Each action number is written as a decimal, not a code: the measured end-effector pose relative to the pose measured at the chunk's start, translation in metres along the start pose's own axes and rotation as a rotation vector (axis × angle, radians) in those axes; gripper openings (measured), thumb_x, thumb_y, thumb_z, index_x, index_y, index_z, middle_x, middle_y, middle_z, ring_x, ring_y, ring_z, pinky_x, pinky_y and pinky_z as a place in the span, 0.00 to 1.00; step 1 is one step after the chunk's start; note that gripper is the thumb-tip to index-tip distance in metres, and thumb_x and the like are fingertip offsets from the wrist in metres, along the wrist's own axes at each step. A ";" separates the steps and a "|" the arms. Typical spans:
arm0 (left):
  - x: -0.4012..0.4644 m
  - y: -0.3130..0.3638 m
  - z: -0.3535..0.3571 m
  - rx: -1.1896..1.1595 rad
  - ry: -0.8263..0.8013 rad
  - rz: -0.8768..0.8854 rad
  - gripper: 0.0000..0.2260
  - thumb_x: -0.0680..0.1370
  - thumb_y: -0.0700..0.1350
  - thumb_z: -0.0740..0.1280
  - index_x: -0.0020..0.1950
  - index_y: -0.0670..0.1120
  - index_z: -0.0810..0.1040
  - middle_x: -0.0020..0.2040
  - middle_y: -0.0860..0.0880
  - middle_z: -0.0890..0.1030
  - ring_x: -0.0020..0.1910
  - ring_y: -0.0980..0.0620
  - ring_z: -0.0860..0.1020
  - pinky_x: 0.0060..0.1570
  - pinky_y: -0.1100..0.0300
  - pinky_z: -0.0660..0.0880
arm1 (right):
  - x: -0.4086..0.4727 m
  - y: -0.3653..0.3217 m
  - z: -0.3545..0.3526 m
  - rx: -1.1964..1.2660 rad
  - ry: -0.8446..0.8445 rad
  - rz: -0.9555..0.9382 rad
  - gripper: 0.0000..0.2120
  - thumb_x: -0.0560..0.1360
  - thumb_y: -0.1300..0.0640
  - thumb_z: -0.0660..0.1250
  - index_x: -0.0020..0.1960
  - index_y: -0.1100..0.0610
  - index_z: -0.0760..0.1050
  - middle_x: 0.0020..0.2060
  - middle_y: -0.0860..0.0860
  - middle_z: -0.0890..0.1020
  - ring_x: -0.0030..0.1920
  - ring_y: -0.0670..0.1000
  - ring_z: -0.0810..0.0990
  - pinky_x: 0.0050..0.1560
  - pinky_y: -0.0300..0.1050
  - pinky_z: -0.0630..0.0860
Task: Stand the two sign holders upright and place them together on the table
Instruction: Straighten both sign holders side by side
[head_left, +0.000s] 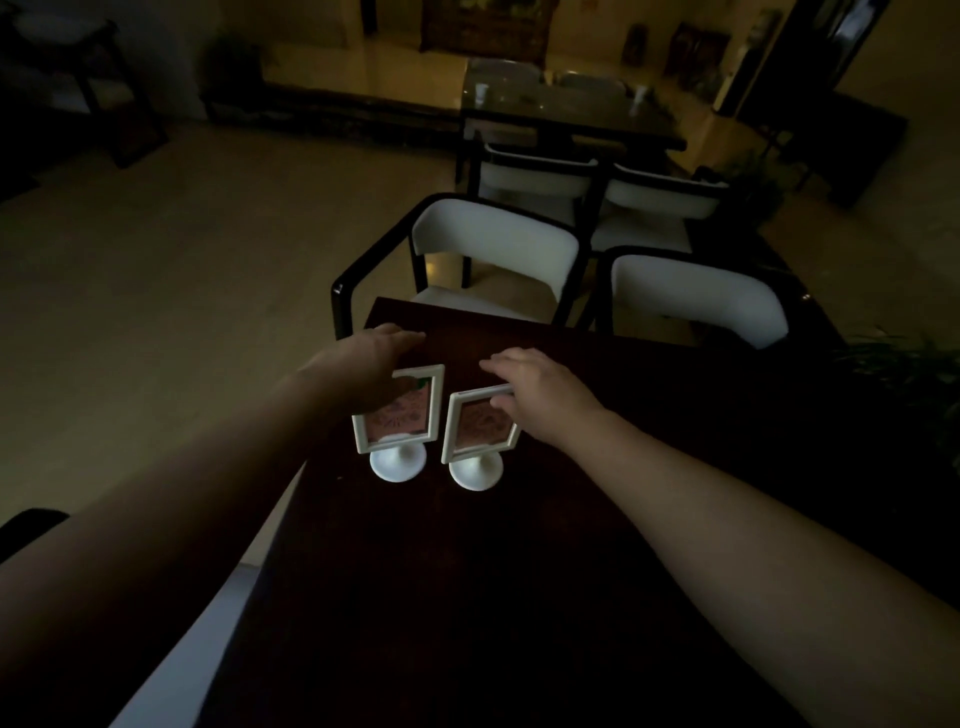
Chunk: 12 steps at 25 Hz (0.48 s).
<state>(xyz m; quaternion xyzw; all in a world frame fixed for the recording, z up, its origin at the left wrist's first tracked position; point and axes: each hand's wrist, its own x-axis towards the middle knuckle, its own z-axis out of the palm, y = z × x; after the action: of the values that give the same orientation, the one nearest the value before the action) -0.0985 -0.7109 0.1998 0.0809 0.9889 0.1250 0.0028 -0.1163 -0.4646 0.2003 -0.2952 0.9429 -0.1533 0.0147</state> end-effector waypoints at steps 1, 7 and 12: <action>0.004 -0.003 0.001 -0.010 -0.026 -0.007 0.28 0.77 0.50 0.69 0.75 0.50 0.65 0.72 0.46 0.70 0.63 0.46 0.74 0.55 0.52 0.74 | 0.002 0.000 0.001 0.002 -0.025 0.020 0.24 0.77 0.59 0.69 0.72 0.55 0.70 0.68 0.52 0.74 0.69 0.53 0.67 0.67 0.53 0.67; 0.015 -0.019 0.005 -0.097 -0.127 0.008 0.17 0.78 0.44 0.68 0.67 0.50 0.75 0.63 0.48 0.79 0.57 0.49 0.77 0.51 0.57 0.74 | 0.014 -0.007 0.010 -0.032 -0.064 0.089 0.17 0.78 0.58 0.66 0.67 0.53 0.76 0.63 0.52 0.78 0.63 0.55 0.75 0.61 0.55 0.73; 0.014 -0.024 0.009 -0.123 -0.136 -0.007 0.15 0.78 0.41 0.65 0.64 0.51 0.78 0.58 0.47 0.81 0.49 0.52 0.76 0.46 0.56 0.75 | 0.016 -0.012 0.013 -0.049 -0.079 0.127 0.10 0.79 0.56 0.65 0.58 0.51 0.80 0.53 0.52 0.82 0.53 0.55 0.79 0.52 0.53 0.77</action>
<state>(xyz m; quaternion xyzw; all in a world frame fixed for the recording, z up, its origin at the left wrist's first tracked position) -0.1155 -0.7293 0.1852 0.0854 0.9771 0.1794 0.0755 -0.1209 -0.4868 0.1925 -0.2411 0.9619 -0.1172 0.0545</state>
